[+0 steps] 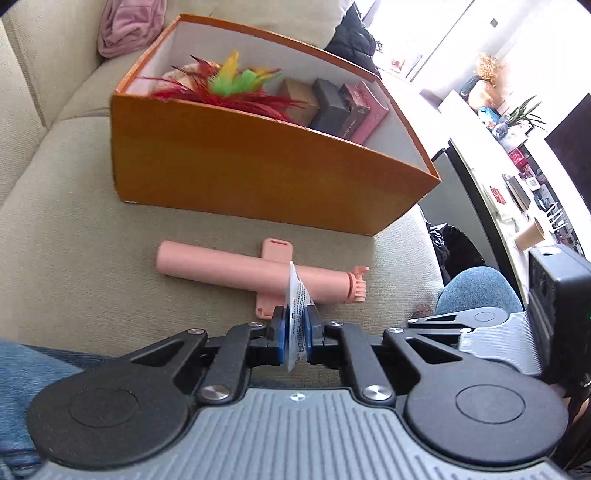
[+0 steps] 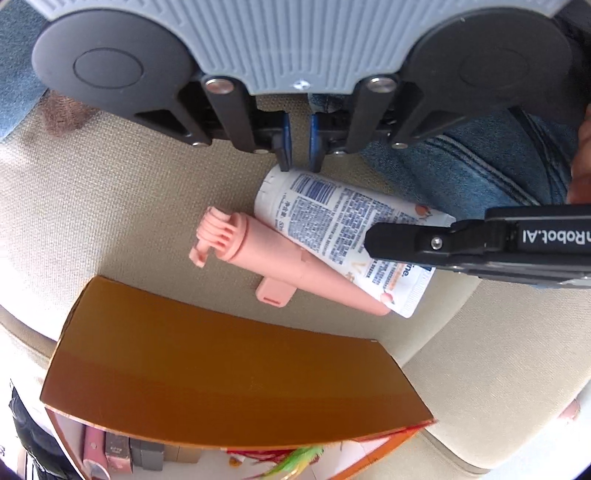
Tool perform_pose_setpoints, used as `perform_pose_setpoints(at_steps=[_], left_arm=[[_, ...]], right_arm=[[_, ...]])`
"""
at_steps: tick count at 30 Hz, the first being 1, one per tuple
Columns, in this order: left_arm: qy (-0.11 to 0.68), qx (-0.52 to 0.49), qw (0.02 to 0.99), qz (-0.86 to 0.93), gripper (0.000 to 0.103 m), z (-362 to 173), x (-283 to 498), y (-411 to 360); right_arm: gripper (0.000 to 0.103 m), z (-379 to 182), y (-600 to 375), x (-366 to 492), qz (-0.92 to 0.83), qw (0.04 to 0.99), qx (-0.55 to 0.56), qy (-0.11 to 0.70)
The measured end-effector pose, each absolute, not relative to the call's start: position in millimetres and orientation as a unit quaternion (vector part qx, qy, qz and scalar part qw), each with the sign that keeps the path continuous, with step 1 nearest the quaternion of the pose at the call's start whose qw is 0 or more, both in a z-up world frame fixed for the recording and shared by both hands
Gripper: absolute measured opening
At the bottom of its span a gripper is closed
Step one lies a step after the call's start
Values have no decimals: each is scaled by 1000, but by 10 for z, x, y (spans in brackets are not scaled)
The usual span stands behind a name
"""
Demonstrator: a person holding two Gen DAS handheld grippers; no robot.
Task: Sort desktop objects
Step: 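Lift the Vaseline tube with left while right grasps the pink tube toy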
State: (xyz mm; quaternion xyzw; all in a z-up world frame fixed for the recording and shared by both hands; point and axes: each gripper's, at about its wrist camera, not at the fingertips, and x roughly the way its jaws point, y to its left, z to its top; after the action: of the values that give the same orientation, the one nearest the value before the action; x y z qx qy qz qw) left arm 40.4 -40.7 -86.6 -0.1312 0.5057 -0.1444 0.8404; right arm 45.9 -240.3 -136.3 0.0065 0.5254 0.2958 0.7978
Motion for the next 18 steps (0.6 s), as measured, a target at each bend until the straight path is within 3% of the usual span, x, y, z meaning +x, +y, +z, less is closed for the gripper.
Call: perform_pose_setpoints(at_steps=[6,10,18], left_arm=[[495,-127,851,-119,10,-618,362,-184],[496,-123,854,-97,10,-563,411,-81],[526,-130,838,-63,10,-683,508,92]], right_arm=[[15,-1026,-2437,640,327,809,12,488],[32,-901,-2471,901,323,824,-1,465],[40,-1176,-2176,1502,334,782,-1,527]])
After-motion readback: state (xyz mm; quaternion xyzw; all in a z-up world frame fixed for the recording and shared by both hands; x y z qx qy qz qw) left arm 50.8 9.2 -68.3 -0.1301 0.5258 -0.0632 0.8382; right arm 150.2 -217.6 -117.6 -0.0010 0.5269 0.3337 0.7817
